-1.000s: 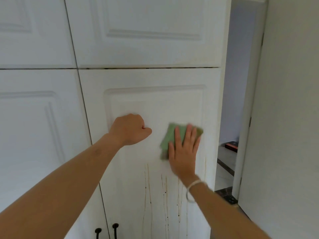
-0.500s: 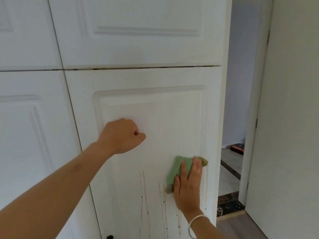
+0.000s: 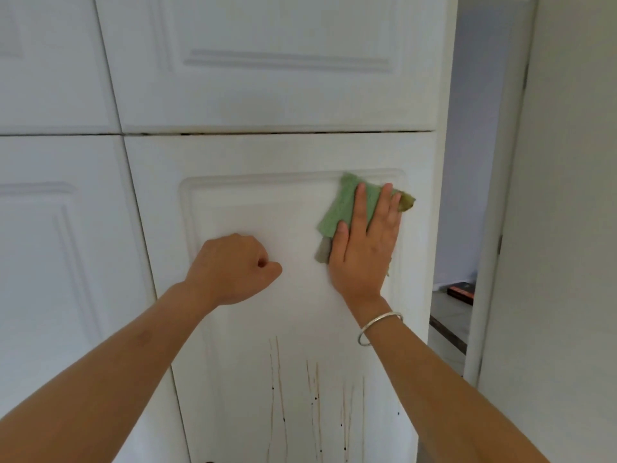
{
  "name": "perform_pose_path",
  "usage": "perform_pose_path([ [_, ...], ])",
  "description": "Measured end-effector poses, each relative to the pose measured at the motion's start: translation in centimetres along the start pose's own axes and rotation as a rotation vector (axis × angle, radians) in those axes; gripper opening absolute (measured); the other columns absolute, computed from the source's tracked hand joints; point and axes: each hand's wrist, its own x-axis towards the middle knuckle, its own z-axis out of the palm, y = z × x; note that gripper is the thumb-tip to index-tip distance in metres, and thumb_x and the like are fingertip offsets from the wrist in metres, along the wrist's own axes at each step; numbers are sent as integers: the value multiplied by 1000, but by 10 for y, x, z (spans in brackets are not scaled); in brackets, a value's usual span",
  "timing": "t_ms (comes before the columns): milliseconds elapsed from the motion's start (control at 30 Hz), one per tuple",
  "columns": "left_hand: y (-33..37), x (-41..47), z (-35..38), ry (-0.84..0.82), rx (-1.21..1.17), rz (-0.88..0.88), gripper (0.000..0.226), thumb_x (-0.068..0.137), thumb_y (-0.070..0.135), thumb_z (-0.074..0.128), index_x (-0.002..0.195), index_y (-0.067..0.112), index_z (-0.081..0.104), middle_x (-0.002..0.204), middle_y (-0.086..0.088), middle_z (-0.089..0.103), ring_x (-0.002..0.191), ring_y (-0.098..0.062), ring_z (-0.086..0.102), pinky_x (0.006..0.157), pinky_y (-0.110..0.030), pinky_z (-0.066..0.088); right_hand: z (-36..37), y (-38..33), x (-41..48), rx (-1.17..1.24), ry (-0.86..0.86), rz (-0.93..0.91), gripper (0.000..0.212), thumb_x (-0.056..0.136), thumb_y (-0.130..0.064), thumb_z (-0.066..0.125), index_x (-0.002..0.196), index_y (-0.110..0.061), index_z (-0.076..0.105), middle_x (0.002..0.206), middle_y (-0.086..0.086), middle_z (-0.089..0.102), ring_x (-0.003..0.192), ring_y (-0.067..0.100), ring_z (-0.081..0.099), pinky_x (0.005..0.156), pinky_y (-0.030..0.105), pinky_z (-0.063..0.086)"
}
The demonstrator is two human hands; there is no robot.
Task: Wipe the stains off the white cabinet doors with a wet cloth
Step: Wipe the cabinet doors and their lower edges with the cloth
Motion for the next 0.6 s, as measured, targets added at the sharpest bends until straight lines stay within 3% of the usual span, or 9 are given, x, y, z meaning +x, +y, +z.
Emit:
perform_pose_path([
  [167, -4, 2, 1, 14, 25, 34, 41, 83, 33, 47, 50, 15, 29, 45, 1, 30, 44, -15, 29, 48, -27, 32, 7, 22, -48, -9, -8, -69, 56, 100, -29, 29, 152, -10, 21, 156, 29, 13, 146, 44, 7, 118, 57, 12],
  [367, -1, 4, 2, 19, 28, 66, 36, 72, 43, 32, 51, 15, 29, 46, 1, 31, 46, -17, 32, 49, -27, 32, -1, 64, -171, -83, -305, -99, 57, 104, -38, 16, 156, -22, -1, 162, 16, -6, 147, 42, 0, 113, 64, 16],
  [600, -5, 2, 3, 22, -13, 101, 43, 84, 38, 42, 50, 14, 33, 46, 0, 37, 47, -18, 36, 47, -27, 27, 20, -15, -122, -117, -252, -216, 56, 103, -37, 19, 155, -26, 3, 163, 8, -7, 149, 34, -1, 118, 58, 3],
])
